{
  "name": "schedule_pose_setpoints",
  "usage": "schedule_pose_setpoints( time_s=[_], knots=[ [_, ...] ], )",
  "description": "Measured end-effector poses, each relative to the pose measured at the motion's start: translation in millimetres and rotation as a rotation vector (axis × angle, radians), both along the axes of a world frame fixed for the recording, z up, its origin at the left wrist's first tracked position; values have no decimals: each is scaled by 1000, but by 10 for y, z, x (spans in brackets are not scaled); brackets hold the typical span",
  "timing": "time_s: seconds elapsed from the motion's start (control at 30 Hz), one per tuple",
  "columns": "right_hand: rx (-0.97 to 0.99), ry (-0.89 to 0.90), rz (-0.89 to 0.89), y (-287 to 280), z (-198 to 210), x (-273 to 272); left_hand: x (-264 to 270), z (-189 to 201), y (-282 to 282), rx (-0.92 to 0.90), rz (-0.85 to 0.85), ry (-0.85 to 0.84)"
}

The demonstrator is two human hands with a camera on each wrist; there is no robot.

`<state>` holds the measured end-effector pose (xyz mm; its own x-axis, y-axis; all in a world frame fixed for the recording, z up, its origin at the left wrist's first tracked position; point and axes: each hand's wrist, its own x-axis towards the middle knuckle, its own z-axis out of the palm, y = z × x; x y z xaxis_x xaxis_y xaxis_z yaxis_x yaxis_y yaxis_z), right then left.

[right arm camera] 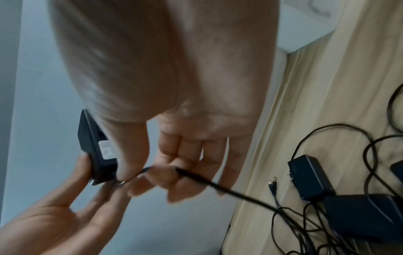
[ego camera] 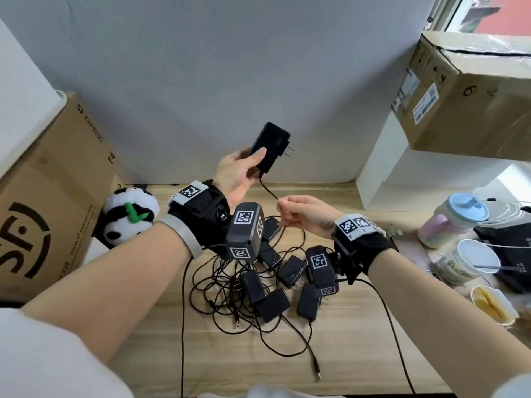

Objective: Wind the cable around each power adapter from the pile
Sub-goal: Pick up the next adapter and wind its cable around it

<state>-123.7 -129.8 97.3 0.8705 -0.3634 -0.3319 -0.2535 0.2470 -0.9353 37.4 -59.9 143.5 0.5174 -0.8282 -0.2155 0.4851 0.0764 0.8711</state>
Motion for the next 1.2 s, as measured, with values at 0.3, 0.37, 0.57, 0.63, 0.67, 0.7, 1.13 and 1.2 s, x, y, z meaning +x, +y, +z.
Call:
schedule_pose_setpoints(
  time_s=[0.3,0.37,0.57,0.63,0.67,0.7,1.13,1.2],
  knots=[
    [-71,102,-338,-359,9,-185,138,101,284,30,-314,-9],
    [-137,127,-369,-422,102,-168,105,106,331,114,-461,-142],
    [-105,-63,-388,-481,525,3,17,-30,311,474,-436,-660],
    [-179,-90,-295,-416,597,13,30,-122,280,488,-309,-598],
    [-229,-95,-239,-362,611,4,33,-155,269,482,-252,-567],
    [-264,-96,-177,-310,605,-7,31,-179,256,475,-197,-543],
    [-382,86,-78,-88,298,-135,35,-183,271,306,-66,-14],
    [-428,96,-74,-81,307,-120,33,-188,277,301,-81,36]
  ],
)
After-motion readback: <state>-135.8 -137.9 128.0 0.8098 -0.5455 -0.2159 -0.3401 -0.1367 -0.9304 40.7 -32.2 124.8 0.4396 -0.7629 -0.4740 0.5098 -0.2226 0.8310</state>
